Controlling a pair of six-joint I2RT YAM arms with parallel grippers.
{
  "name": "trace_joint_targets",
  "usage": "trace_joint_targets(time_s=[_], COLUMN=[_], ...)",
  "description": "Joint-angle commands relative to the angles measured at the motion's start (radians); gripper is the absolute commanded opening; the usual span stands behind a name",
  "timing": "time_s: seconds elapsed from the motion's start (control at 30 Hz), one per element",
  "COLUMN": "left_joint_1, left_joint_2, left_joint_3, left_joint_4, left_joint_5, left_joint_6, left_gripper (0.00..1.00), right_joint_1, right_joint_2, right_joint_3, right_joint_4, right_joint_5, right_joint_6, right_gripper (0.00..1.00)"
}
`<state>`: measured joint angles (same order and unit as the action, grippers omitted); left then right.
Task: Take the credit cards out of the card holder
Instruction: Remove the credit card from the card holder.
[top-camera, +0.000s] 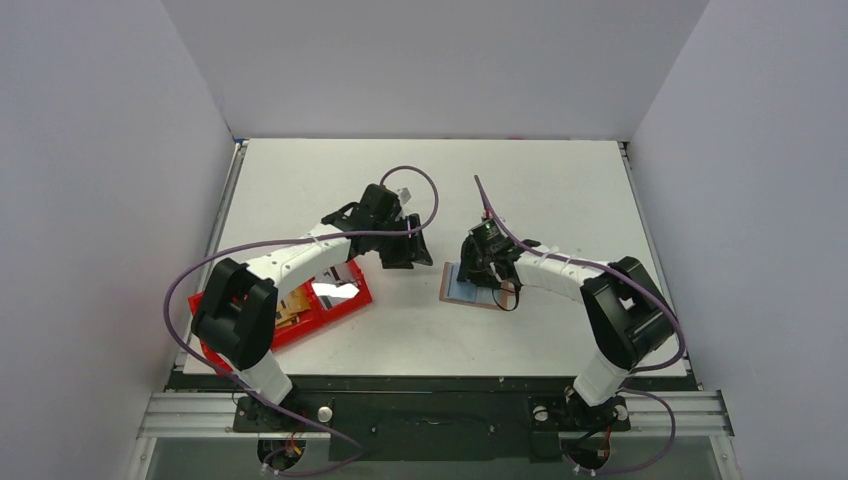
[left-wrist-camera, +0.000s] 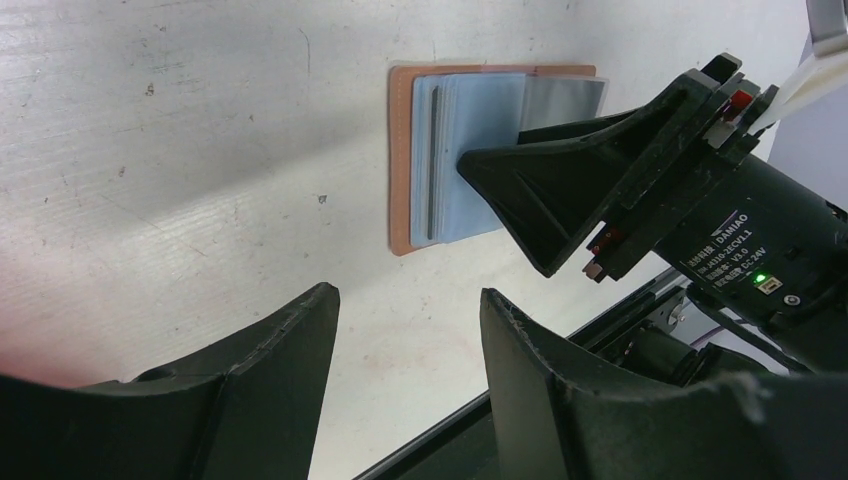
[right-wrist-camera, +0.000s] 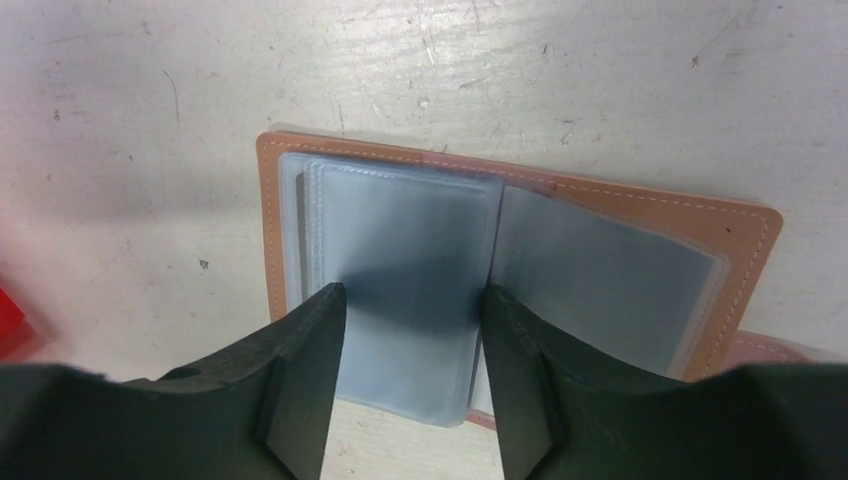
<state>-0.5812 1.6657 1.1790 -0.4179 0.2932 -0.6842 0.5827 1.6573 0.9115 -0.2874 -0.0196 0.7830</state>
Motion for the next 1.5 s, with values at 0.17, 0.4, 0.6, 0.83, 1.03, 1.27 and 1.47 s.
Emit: trace_joint_targets(time_s=[0.17,0.4,0.6,0.83,1.03,1.27,1.47], left_joint_1=[-0.009,-0.012,-0.021,-0.054,-0.066,-0.081,-0.085], left_joint_2=[0.025,0.045,0.088,0.157,0.194,0.236,0.249], left_joint_3=[0.021,-0.018,-0.026,-0.001,0.010,0.025,0.038], left_joint_4=[0.059,0.090,0.152,0.179,0.171,0.181,0.165], left_joint_5=[-0.006,-0.002,0.055,0.070,0.050,0.057,0.039], left_joint_6=[-0.040,-0.071,-0.095,-0.112,-0.111,-0.114,-0.112], left_gripper=[0.52,0.51,0.42,0.34,0.31,0.28,0.11], right_joint_1=[0.002,0.005,-0.001,-0.013,-0.026,-0.035,-0.050], right_joint_2=[0.050,0.069,0.102,0.118,0.115,0.094,0.038], right_joint_3=[-0.027,-0.047,-0.077,-0.095,-0.111,-0.121,-0.069], right_joint_4=[0.084,0.145,0.207,0.224,0.238,0.262,0.213], right_joint_5=[-0.095,-0.187,-0.255,-0.271,-0.283,-0.321,-0.340], right_joint_6=[-0.051,-0.057,-0.046,-0.051,-0.051,-0.047,-0.055], right_gripper=[0.20,0.07,0.00,0.00,0.00,0.00,0.10])
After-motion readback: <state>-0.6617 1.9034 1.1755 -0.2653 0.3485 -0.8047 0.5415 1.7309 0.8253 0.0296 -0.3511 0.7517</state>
